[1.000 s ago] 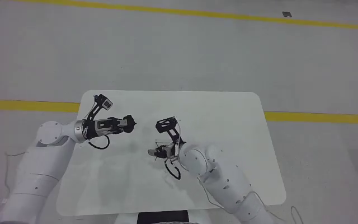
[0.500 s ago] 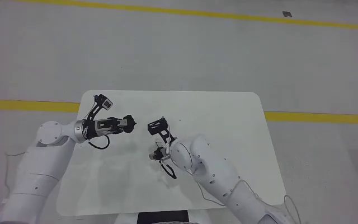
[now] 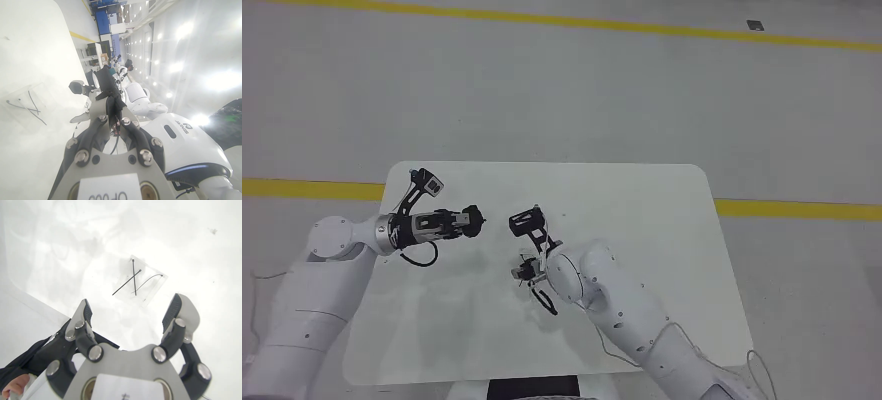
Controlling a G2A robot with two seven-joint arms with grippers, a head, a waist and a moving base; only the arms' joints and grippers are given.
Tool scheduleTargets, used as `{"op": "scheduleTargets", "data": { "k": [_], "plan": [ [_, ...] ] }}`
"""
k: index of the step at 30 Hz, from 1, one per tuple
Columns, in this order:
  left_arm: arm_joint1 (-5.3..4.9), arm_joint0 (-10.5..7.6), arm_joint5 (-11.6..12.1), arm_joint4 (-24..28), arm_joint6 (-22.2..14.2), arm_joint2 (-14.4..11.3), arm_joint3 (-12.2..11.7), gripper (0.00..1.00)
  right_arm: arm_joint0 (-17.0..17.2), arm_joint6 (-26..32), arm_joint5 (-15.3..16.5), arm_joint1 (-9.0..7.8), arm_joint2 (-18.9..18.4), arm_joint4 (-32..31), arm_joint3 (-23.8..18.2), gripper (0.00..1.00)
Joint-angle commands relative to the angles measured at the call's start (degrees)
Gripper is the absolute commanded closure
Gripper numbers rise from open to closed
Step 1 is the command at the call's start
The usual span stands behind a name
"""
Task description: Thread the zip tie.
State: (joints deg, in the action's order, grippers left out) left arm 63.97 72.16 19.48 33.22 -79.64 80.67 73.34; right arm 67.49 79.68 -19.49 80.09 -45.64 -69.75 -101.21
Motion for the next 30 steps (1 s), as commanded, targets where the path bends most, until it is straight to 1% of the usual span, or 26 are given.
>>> {"op": "scheduleTargets", "data": {
  "k": [1,2,3,4,6,7,8,9,12,13,14,18,25,29,30],
  "plan": [
    [0.00,0.00,0.0,0.0,0.0,0.0,0.0,1.00,0.0,0.0,0.0,1.35,-0.4,-1.5,2.2,0.00],
    [0.00,0.00,0.0,0.0,0.0,0.0,0.0,1.00,-0.1,0.0,0.0,2.06,-0.6,-2.1,2.9,0.00],
    [0.00,0.00,0.0,0.0,0.0,0.0,0.0,1.00,-0.1,0.0,0.0,2.78,-0.8,-2.5,3.7,0.09],
    [0.00,0.00,0.0,0.0,0.0,0.0,0.0,1.00,-0.1,0.0,0.0,3.74,-1.1,-3.1,4.6,0.14],
    [0.00,0.00,0.0,0.0,0.0,0.0,0.0,1.00,0.0,0.0,0.0,5.15,-1.6,-3.8,5.8,0.34],
    [0.00,0.00,0.0,0.0,0.0,0.0,0.0,1.00,0.1,0.0,0.0,5.85,-1.8,-4.3,6.5,0.42],
    [0.00,0.00,0.0,0.0,0.0,0.0,0.0,1.00,0.3,0.0,0.0,6.76,-2.2,-5.1,7.4,0.49],
    [0.00,0.00,0.0,0.0,0.0,0.0,0.0,1.00,0.4,0.0,0.0,7.44,-2.4,-5.5,8.2,0.52],
    [0.00,0.00,0.0,0.0,0.0,0.0,0.0,1.00,1.0,0.0,0.0,9.60,-3.3,-7.4,10.7,0.57],
    [0.00,0.00,0.0,0.0,0.0,0.0,0.0,1.00,1.2,0.0,0.0,10.20,-3.6,-7.9,11.3,0.60],
    [0.00,0.00,0.0,0.0,0.0,0.0,0.0,1.00,1.6,0.0,0.0,10.95,-4.0,-8.7,11.9,0.60],
    [0.00,0.00,0.0,0.0,0.0,0.0,0.0,1.00,3.0,0.0,0.0,13.02,-5.2,-11.9,13.2,0.64],
    [0.00,0.00,0.0,0.0,0.0,0.0,0.0,1.00,6.1,0.0,0.0,16.05,-7.8,-18.2,13.7,0.68],
    [0.00,0.00,0.0,0.0,0.0,0.0,0.0,1.00,6.5,0.0,0.0,17.64,-8.5,-20.2,15.3,0.71],
    [0.00,0.00,0.0,0.0,0.0,0.0,0.0,1.00,6.4,0.0,0.0,17.97,-8.6,-20.2,15.8,0.73]
  ]
}}
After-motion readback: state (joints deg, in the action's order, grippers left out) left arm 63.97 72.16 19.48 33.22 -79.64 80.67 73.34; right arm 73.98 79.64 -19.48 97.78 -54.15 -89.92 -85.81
